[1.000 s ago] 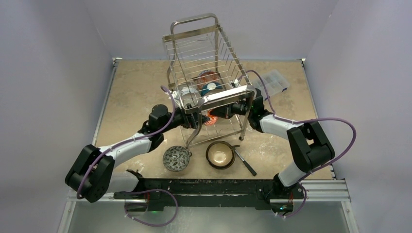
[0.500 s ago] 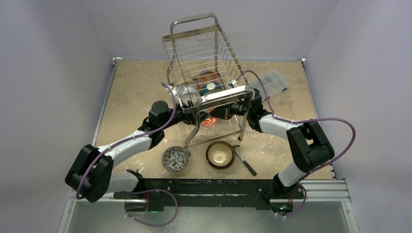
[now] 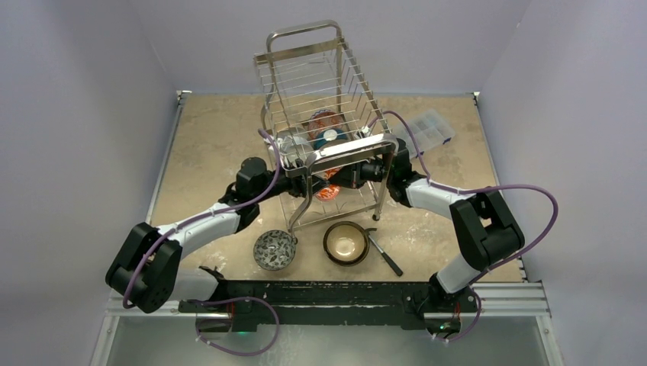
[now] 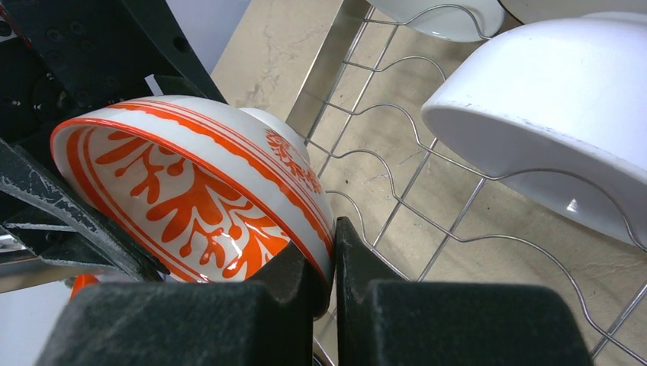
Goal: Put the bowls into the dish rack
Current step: Pick up the bowl from the center of the board.
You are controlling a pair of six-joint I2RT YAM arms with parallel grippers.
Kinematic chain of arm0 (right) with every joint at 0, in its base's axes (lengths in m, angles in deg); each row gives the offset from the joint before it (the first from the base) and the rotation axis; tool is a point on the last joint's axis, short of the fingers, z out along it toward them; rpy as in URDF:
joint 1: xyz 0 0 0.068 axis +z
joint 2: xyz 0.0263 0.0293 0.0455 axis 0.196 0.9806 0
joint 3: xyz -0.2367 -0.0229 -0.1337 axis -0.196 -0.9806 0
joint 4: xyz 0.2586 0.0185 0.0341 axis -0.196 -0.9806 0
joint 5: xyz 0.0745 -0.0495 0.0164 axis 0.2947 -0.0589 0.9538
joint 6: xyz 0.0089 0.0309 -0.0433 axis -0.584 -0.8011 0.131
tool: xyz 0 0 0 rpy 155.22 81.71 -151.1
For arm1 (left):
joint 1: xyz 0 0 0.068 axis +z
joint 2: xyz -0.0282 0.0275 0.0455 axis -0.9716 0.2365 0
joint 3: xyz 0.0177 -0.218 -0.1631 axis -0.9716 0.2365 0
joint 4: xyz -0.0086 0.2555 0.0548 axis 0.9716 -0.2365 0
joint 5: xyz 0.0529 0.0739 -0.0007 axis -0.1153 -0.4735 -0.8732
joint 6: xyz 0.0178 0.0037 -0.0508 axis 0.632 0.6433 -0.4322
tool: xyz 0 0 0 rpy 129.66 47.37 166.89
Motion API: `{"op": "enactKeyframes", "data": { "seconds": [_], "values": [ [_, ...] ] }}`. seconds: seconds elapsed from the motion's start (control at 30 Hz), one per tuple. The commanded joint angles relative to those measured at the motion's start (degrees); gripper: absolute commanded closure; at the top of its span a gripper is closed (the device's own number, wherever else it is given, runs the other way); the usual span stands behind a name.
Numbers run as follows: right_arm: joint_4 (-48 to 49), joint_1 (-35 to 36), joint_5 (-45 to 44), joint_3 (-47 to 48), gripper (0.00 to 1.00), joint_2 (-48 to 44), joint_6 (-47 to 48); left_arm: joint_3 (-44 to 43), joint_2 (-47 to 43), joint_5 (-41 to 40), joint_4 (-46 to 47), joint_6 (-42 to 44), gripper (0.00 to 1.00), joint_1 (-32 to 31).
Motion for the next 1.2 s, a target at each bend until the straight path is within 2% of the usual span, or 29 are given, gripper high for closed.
{"op": "enactKeyframes", "data": {
  "seconds": [0.0,0.23,0.5,0.7,0.83,1.03,1.17],
  "values": [
    [2.01,0.97,1.84,4.17,0.88,-0.47,0.89,-3.41,-2.0,0.54,-1.09,-0.12,1.0,-0.08],
    [0.29,0.92,0.53,4.07,0.6,-1.65,2.26,-3.82,-3.02,-0.41,-2.49,-2.28,1.0,1.67],
    [-2.9,0.83,-1.51,3.49,0.45,-3.79,3.69,-3.98,-4.98,-0.86,-5.49,-1.96,1.0,5.46],
    [-3.8,0.83,-2.31,3.28,0.4,-4.5,4.36,-6.13,-5.48,0.17,-11.13,1.09,1.0,8.45],
    [-1.44,0.84,-2.01,2.89,0.35,-4.35,3.9,-6.55,-5.03,2.06,-10.36,0.53,1.0,8.62],
    [1.38,0.91,0.02,2.42,0.33,-3.03,2.27,-2.78,-2.15,7.11,4.73,-8.79,1.0,8.44],
    [1.71,0.92,0.51,2.56,0.4,-2.5,1.93,-1.7,0.75,10.49,12.08,-13.42,1.0,7.59]
  ]
}}
